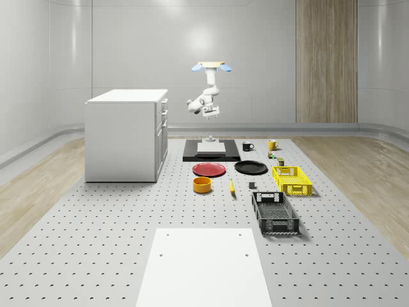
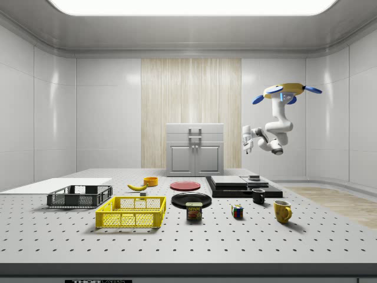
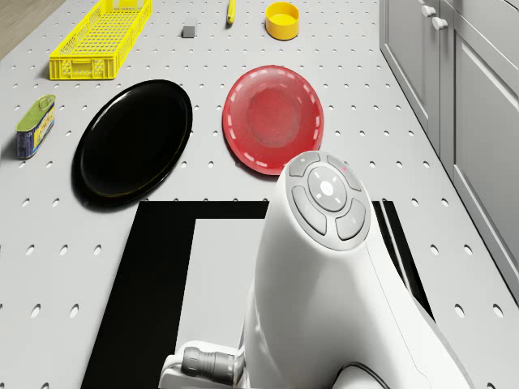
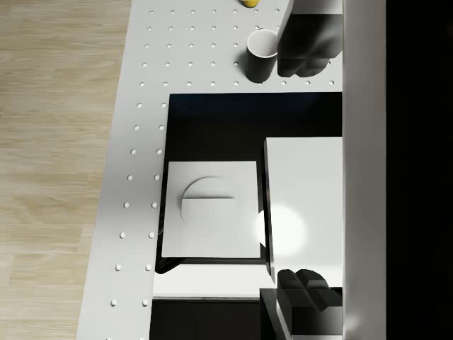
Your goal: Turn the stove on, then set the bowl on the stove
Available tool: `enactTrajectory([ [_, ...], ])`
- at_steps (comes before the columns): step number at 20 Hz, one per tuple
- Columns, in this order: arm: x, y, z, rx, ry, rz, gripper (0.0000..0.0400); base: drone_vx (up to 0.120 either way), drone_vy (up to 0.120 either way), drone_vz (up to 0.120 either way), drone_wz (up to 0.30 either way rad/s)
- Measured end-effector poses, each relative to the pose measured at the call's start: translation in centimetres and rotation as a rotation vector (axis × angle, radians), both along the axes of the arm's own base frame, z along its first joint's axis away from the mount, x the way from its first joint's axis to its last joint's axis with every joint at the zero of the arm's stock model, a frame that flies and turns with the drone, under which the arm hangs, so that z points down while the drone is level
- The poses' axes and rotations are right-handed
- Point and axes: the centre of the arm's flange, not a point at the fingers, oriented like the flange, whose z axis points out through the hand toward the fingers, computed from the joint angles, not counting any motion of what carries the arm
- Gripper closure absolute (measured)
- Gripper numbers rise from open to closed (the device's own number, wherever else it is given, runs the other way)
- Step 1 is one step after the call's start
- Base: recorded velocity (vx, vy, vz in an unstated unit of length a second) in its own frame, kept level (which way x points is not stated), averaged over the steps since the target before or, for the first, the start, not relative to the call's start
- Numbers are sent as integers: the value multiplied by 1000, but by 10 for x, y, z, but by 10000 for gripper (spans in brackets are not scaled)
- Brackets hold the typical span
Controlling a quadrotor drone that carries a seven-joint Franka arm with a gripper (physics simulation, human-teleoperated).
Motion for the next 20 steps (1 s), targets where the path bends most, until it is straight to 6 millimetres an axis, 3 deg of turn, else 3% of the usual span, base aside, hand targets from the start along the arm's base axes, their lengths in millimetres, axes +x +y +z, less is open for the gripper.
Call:
enactTrajectory([
  [8,0,-12,-2,-124,4,-3,0,-120,0,-120,0],
  [20,0,-16,-2,-158,5,-4,0,0,0,-120,0],
])
